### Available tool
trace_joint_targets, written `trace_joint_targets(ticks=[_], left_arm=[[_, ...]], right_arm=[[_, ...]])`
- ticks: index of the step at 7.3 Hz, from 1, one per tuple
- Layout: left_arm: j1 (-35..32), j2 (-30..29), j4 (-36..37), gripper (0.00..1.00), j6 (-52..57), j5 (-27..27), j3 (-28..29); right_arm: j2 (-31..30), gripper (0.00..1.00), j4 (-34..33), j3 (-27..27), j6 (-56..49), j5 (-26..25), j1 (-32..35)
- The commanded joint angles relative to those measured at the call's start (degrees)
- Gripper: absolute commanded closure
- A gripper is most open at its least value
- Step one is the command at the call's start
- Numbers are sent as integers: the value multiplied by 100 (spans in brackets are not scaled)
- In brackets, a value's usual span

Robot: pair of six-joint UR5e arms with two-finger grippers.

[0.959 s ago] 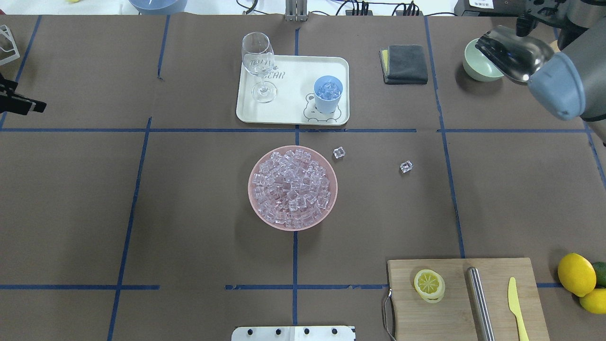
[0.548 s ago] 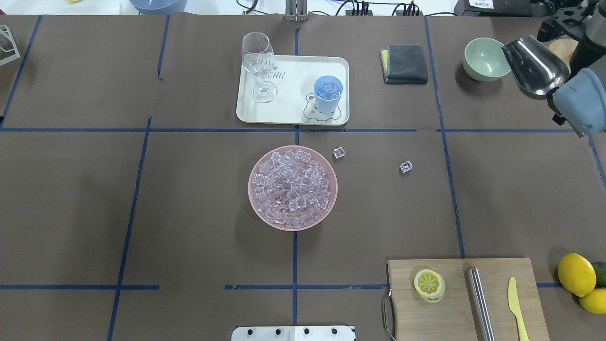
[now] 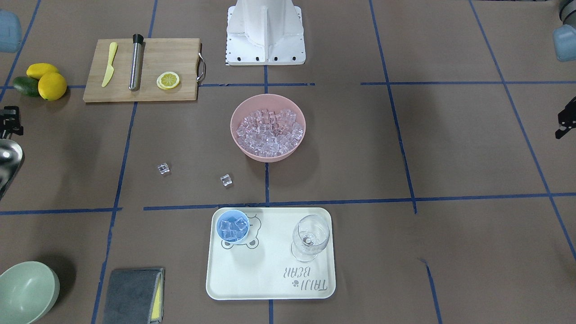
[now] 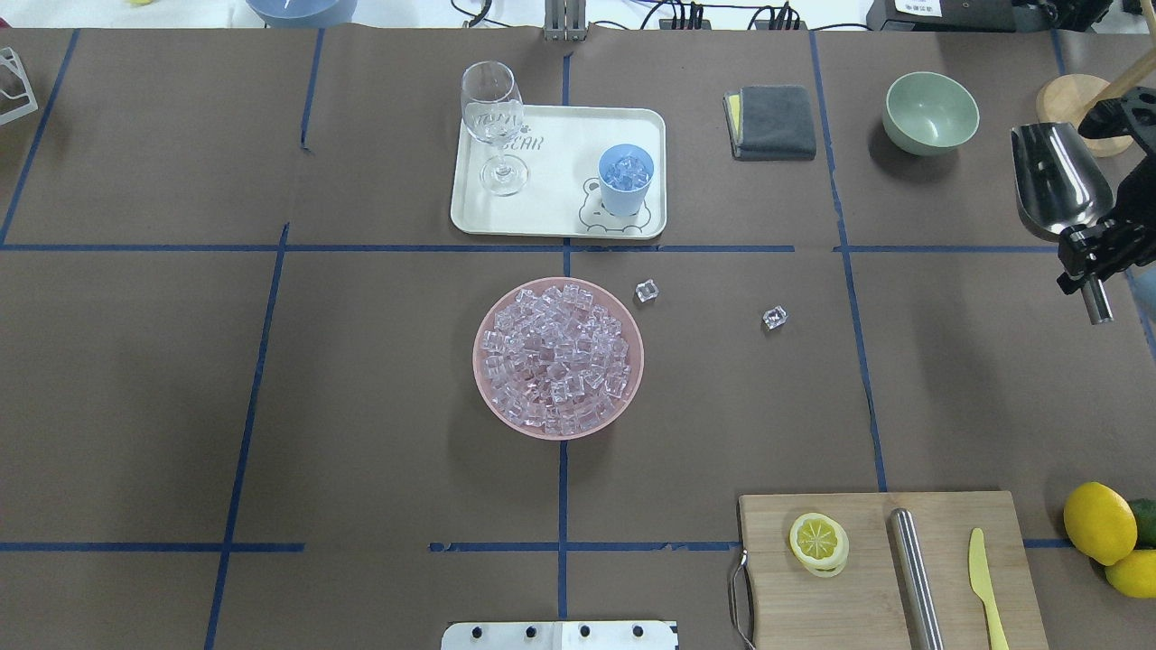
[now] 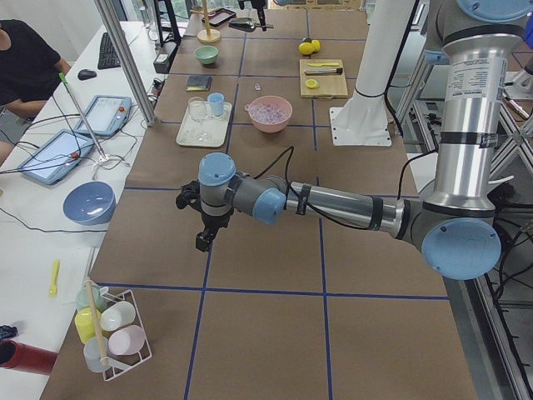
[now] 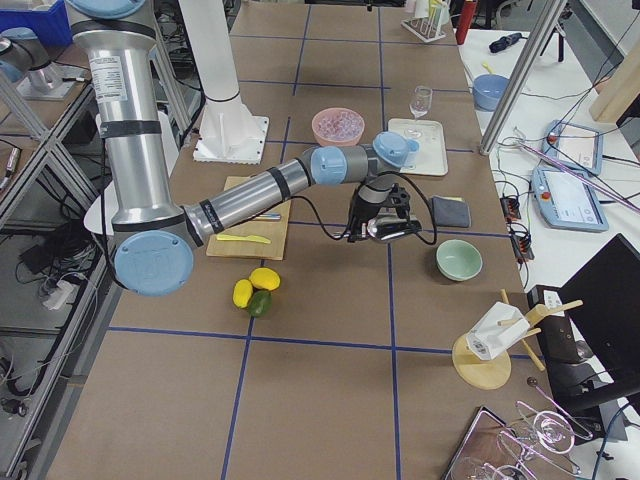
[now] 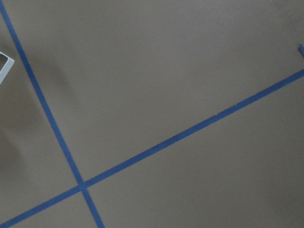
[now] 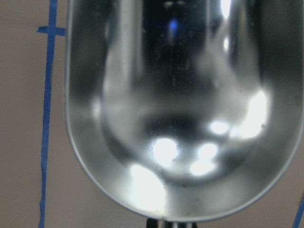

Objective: Put ice in cup with scoop
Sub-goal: 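Lower the metal scoop onto the table with the right gripper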

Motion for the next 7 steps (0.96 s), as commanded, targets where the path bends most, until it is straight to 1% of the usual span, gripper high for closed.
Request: trace_joint_targets(ticks=[1,2,5,6,7], left_arm=[[-32,-48,-37,0,-289,-1,23],[-32,-205,-116,0,-517,8,-3],[-32,-190,-363,0,-537,34,50],[-32,-172,-363,0,-529,35,58],[-32,-224,-363,0,-529,35,32]], right_arm=[[-198,100,405,45,765,70,-331],[-251,100,406,45,776,78,-438],[-435,100,406,-16,767,175,-877],[-453,100,406,-121,776,358,-1018],[-453,100,406,-296,767,716,-1184]])
